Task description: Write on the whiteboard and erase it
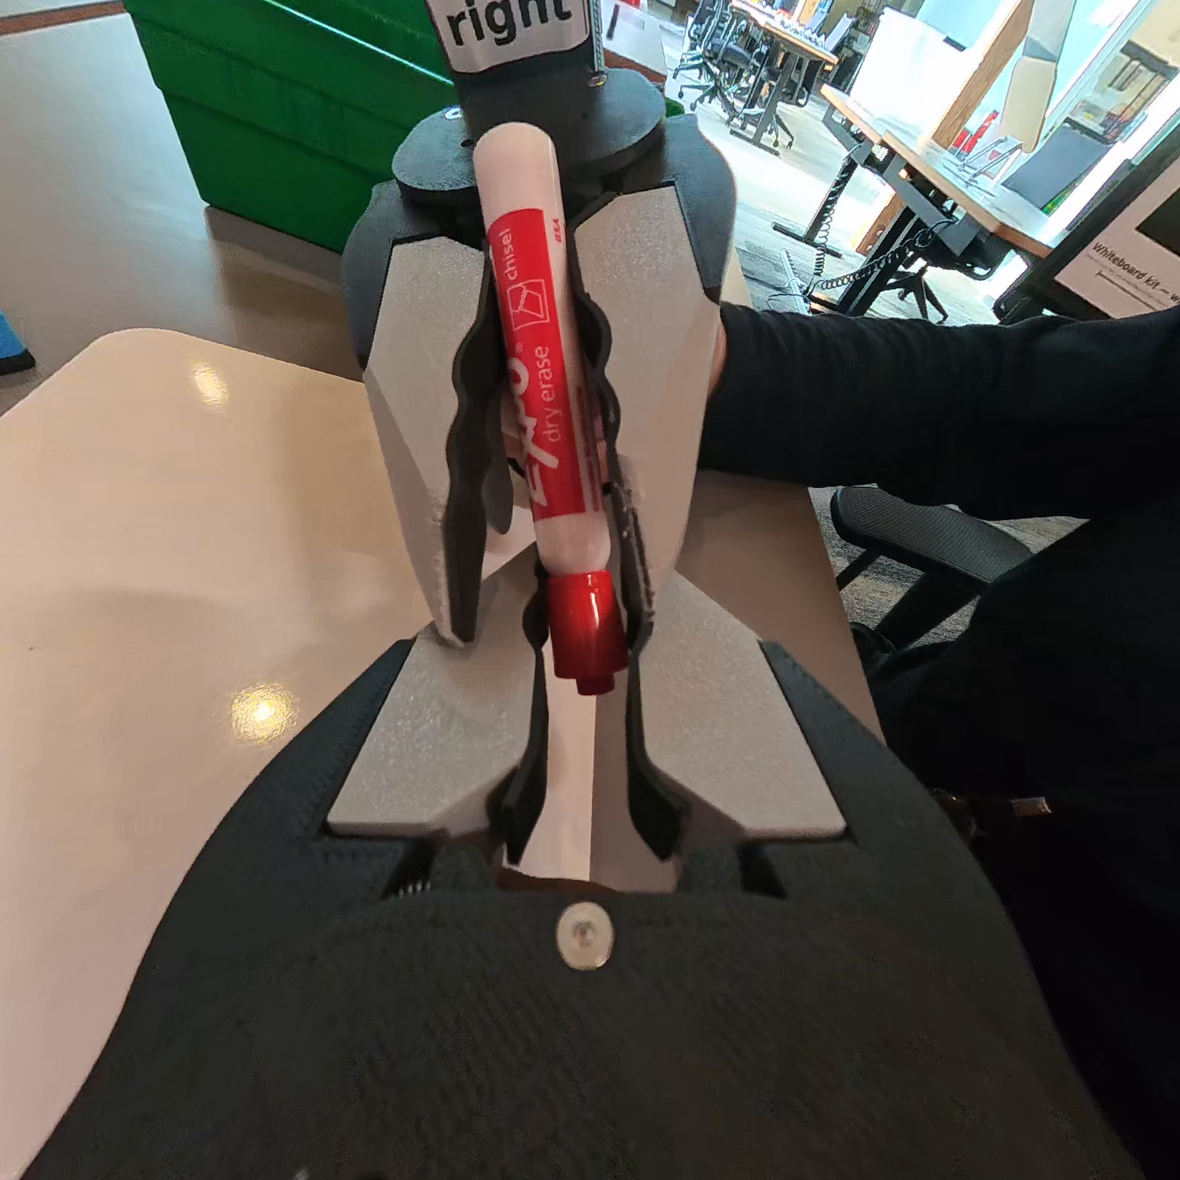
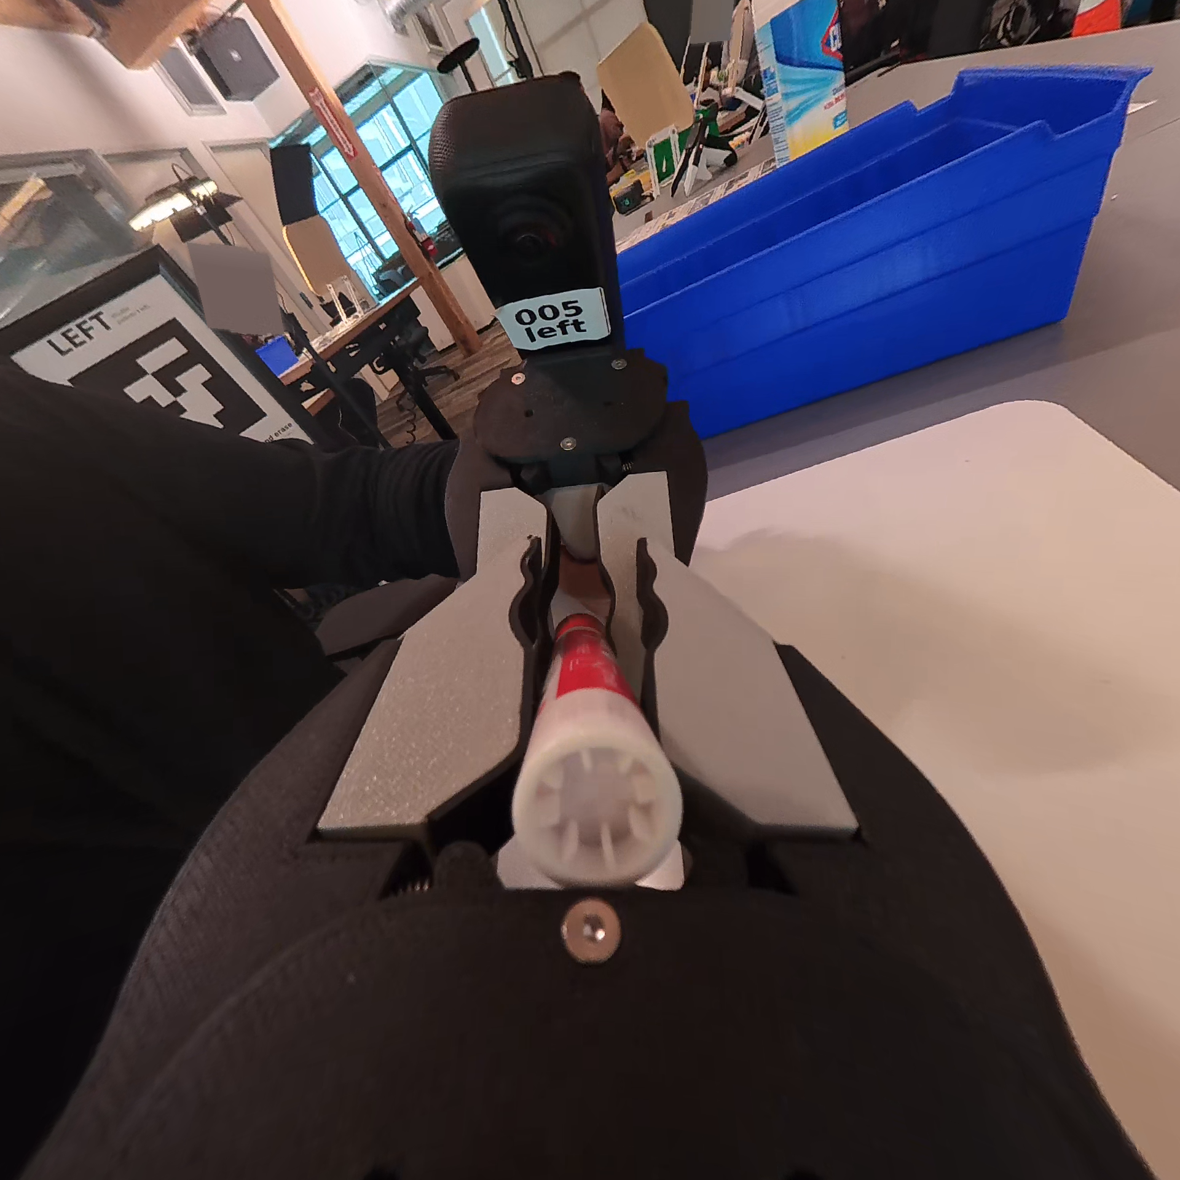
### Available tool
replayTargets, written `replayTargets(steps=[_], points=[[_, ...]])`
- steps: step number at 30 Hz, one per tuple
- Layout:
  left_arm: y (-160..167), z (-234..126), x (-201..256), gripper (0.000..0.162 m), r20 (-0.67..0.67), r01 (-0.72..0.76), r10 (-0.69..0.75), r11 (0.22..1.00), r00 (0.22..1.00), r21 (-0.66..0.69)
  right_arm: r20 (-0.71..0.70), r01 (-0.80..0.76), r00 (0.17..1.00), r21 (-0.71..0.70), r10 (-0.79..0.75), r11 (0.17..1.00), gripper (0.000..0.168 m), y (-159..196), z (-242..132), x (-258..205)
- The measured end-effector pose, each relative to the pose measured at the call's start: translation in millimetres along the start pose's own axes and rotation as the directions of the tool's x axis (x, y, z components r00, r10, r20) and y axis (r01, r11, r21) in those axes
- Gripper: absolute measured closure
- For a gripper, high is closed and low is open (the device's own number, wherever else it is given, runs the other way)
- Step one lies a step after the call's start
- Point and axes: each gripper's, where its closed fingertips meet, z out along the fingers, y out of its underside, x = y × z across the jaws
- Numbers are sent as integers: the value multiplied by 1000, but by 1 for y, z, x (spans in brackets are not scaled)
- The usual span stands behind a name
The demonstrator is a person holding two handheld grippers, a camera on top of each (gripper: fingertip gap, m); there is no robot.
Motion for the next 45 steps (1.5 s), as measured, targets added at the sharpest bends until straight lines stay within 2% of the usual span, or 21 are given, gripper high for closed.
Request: replayTargets(steps=[7, 12, 14, 16, 18, 21, 23, 25, 27, 29, 34, 37, 39, 41, 43, 45], points=[[2, 1, -5, 146, 39, -2, 2, 1000, 999, -21, -19, 23, 1000, -32, -24, 999, 141, 3, -1, 1], [3, -2, -27, 147, 179, 0, 6, 999, 984, -34, -171, -4, 985, 35, 10, 999, 141, -6, 1, 20], [3, -6, -40, 146, 290, -61, 79, 996, 954, -68, -214, -52, 975, 63, 64, 997, 142, -8, 0, 29], [5, -11, -55, 146, 427, -175, 232, 970, 874, -167, -230, -109, 966, 70, 122, 992, 141, -4, -1, 37], [8, -9, -56, 146, 459, -231, 317, 944, 830, -233, -194, -161, 966, 76, 173, 984, 141, -1, -2, 38], [4, -7, -40, 146, 354, -157, 202, 976, 913, -153, -153, -111, 981, 40, 116, 993, 140, 1, -4, 29], [-3, -10, -23, 146, 222, -67, 80, 995, 972, -69, -112, -71, 991, 32, 74, 997, 139, -2, -3, 20], [-12, -17, -5, 146, 70, 33, -34, 999, 997, 5, -81, -15, 997, 32, 18, 999, 136, -4, -1, 9], [-12, -19, 6, 146, -39, 106, -106, 994, 994, 10, -83, 63, 995, 3, -62, 998, 135, -3, 1, 2], [-16, -18, 15, 147, -149, 208, -200, 977, 968, 37, -37, 80, 996, 65, -78, 995, 141, -16, 2, -13], [-25, -21, 22, 146, -217, 237, -215, 968, 952, 82, -23, 116, 993, 71, -115, 991, 141, -18, -1, -19], [-29, -26, 47, 146, -398, 308, -262, 950, 879, 56, 50, 188, 980, 76, -192, 979, 142, -18, 1, -39], [-28, -24, 60, 145, -472, 319, -262, 947, 842, 42, 97, 214, 970, 91, -223, 973, 142, -20, 1, -52], [-29, -19, 54, 145, -426, 288, -234, 955, 874, 66, 93, 194, 974, 119, -205, 974, 141, -25, -2, -51], [-20, -10, 31, 147, -217, 161, -145, 985, 965, 56, 17, 150, 988, 92, -152, 984, 142, -24, -2, -33], [-8, -8, 0, 149, 47, -7, 7, 1000, 999, -5, -63, 63, 996, 77, -59, 995, 141, -20, -1, -11]])
